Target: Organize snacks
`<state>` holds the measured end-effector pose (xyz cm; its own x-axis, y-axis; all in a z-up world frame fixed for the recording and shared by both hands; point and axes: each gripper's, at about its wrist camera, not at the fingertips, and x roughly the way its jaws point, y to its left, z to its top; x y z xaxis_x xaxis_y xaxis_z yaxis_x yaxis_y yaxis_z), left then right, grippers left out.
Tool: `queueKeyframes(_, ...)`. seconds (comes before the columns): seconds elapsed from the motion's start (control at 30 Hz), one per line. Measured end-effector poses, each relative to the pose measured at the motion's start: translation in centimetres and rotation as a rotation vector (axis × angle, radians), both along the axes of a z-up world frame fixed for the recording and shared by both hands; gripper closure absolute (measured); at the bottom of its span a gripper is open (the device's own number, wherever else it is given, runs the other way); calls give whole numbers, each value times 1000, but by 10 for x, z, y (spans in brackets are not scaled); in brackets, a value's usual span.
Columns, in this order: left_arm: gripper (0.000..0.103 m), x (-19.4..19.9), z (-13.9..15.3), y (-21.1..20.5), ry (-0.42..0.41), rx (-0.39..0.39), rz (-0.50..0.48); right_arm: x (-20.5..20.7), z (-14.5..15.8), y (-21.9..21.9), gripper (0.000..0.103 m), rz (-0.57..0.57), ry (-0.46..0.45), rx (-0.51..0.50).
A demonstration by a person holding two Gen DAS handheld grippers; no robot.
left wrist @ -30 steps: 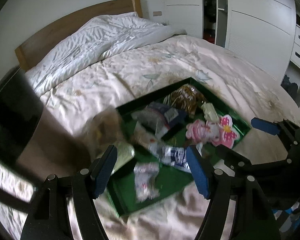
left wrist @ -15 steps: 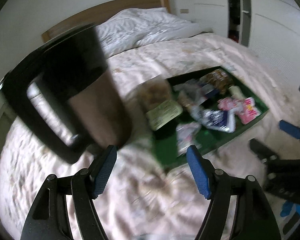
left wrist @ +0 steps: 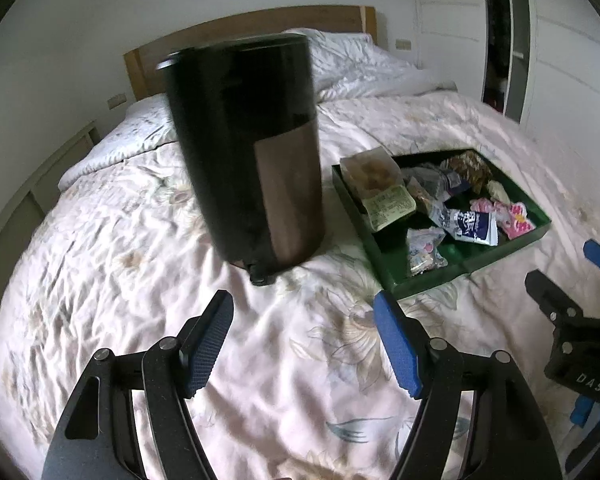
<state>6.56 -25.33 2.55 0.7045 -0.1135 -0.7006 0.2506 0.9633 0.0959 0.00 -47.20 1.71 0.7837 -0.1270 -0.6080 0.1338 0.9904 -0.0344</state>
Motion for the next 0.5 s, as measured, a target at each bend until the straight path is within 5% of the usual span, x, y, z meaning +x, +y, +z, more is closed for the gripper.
queueKeyframes(0.5, 36, -15, -16, 18, 64, 22, -54, -19, -10, 11, 0, -16, 55, 5)
